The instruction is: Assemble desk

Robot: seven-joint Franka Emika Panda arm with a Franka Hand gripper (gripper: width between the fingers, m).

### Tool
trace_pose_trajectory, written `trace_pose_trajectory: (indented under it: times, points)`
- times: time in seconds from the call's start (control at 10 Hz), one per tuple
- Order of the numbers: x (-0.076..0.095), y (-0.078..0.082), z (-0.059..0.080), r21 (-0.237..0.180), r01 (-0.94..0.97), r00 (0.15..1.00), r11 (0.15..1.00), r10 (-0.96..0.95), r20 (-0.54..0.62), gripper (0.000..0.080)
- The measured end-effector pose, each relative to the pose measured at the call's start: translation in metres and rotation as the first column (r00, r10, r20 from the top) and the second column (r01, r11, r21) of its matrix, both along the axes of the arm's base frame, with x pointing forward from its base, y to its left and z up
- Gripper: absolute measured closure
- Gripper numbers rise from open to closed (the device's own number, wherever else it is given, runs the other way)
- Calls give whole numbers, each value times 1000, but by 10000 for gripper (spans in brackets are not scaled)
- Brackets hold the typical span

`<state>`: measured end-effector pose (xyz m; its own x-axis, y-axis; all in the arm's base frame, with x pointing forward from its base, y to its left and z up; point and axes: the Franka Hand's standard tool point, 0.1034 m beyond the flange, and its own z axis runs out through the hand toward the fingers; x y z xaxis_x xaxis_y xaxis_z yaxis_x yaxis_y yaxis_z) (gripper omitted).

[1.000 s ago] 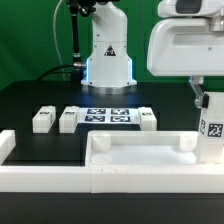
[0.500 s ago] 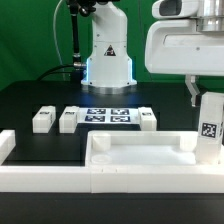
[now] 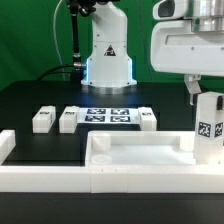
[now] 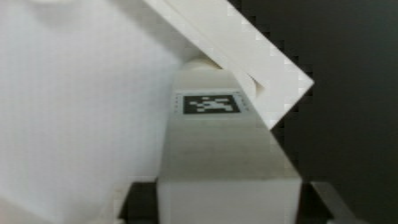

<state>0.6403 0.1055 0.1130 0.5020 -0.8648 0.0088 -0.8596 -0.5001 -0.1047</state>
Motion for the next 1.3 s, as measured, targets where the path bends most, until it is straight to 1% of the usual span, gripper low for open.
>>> trace_pose_trajectory:
  times: [0.1, 0.2, 0.3, 0.5, 0.7, 0.8, 0.9, 1.0, 1.1, 1.3]
  points:
    - [-1, 2, 0, 7, 86, 996, 996, -86, -6, 511]
    - [-1, 3, 0, 33, 202, 979, 979, -201, -18, 511]
    - [-2, 5, 0, 56, 325, 946, 944, -323, -35, 511]
    - [-2, 6, 0, 70, 481, 876, 874, -479, -54, 511]
    - [-1, 6, 0, 70, 469, 883, 881, -466, -51, 511]
    - [-2, 6, 0, 68, 429, 903, 901, -427, -47, 330]
    - [-2, 7, -1, 62, 370, 929, 927, -368, -41, 207]
    - [-1, 9, -1, 57, 287, 958, 956, -285, -31, 207]
    - [-1, 9, -1, 53, 228, 974, 972, -227, -25, 161]
    - [-1, 9, -1, 39, 51, 999, 998, -50, -8, 152]
